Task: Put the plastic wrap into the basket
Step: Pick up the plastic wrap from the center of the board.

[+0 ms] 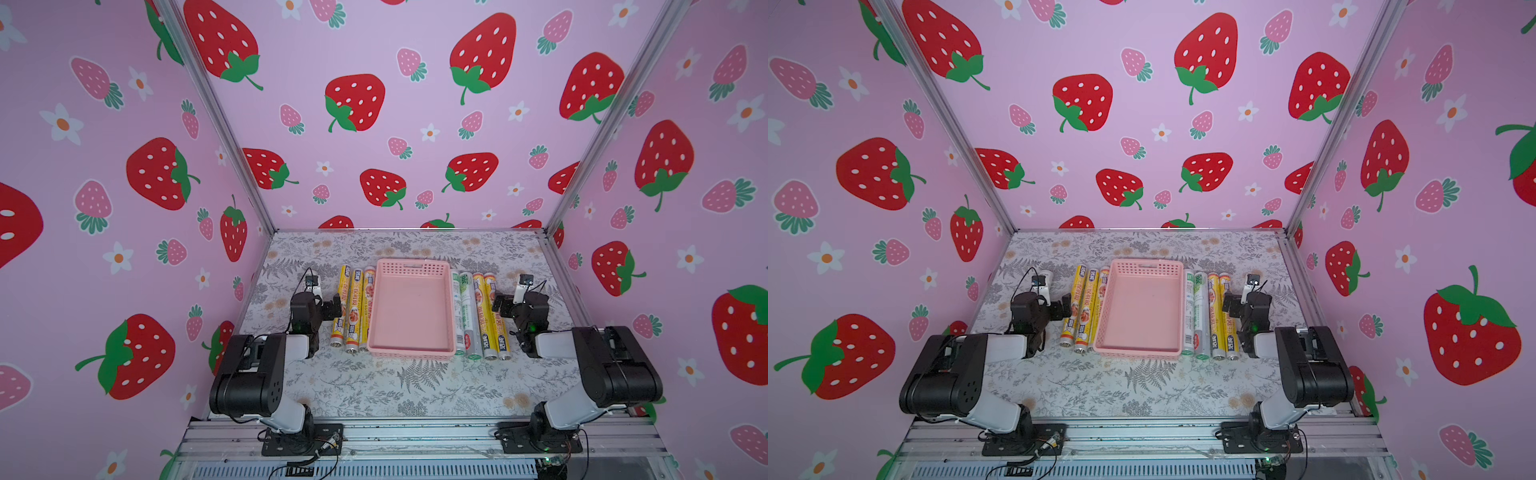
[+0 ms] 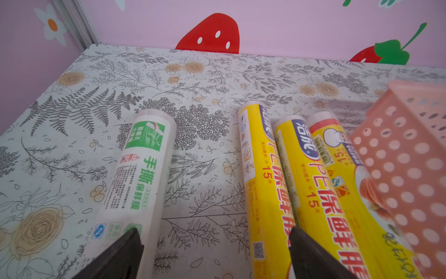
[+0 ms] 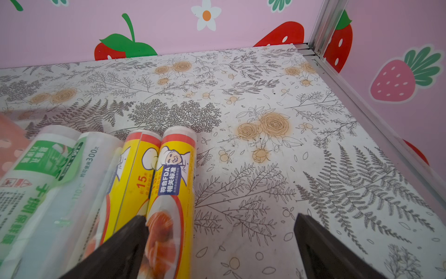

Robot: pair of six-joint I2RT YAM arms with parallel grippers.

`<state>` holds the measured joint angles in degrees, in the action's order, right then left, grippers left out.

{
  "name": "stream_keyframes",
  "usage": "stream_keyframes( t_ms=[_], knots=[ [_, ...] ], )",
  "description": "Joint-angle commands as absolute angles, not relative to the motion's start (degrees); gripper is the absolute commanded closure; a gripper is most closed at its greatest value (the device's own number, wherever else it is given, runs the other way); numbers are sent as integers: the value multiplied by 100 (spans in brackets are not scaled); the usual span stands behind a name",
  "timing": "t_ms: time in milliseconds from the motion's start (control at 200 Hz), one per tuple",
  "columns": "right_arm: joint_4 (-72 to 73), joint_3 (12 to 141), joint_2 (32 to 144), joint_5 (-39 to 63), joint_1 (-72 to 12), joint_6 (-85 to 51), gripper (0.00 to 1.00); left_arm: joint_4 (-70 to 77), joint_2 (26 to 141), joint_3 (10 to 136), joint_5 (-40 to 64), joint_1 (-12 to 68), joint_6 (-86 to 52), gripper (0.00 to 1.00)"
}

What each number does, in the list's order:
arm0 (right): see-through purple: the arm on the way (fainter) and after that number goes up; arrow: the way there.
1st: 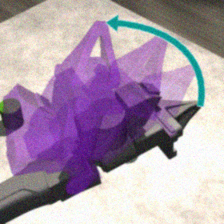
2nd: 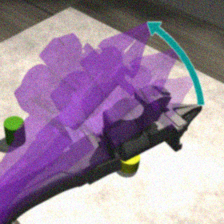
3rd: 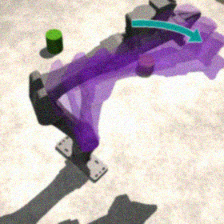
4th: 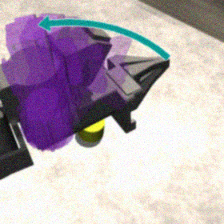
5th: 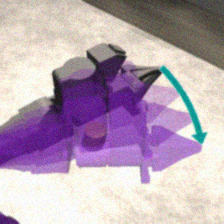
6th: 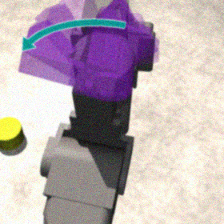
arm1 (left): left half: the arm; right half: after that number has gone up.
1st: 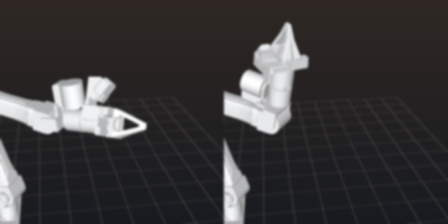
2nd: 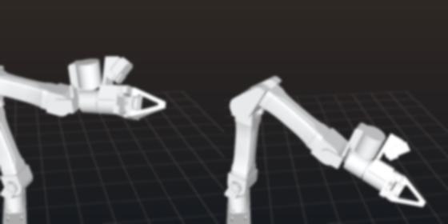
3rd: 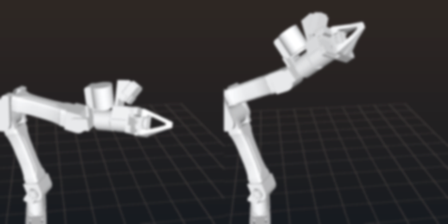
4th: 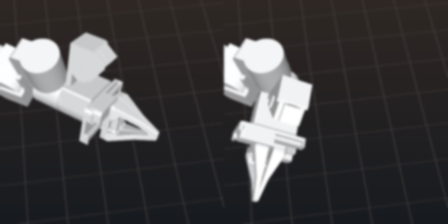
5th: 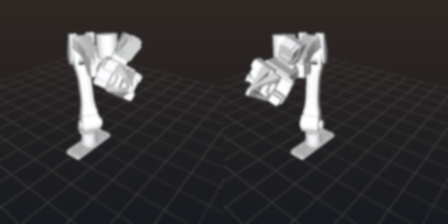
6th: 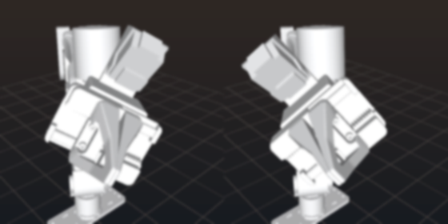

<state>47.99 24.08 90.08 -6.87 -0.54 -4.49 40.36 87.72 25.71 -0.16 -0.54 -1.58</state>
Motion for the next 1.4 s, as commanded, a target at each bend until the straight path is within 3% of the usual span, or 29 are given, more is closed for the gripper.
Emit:
stream_keyframes(
  t_ms=[0, 115, 235, 460, 680, 875, 1396],
  knots=[
    [4298, 2549, 8461, -962, -32, -543, 0, 2630, 8213, 3300, -829, 72, -337, 0],
    [1591, 3496, 7533, -1523, -35, -1325, 0, 599, 7739, 4351, -1495, 136, -1306, 0],
    [-990, 4571, 7271, -1473, -31, -2311, 0, -594, 7255, 4891, -1136, 197, -2356, 0],
    [-3140, 5288, 7223, -619, -52, -3038, 1, -2260, 6729, 5646, -191, 740, -2716, 0],
    [-3851, 5324, 7470, 206, -73, -3256, 14, -3001, 6351, 5884, 956, 1182, -2708, 0],
    [-3828, 5131, 7776, 539, -186, -3322, 23, -3016, 6267, 5865, 1178, 1603, -2835, 0],
    [-3573, 5198, 8736, 138, -414, -3462, 27, -3093, 6285, 5859, 980, 1999, -2830, 0]
  ],
)
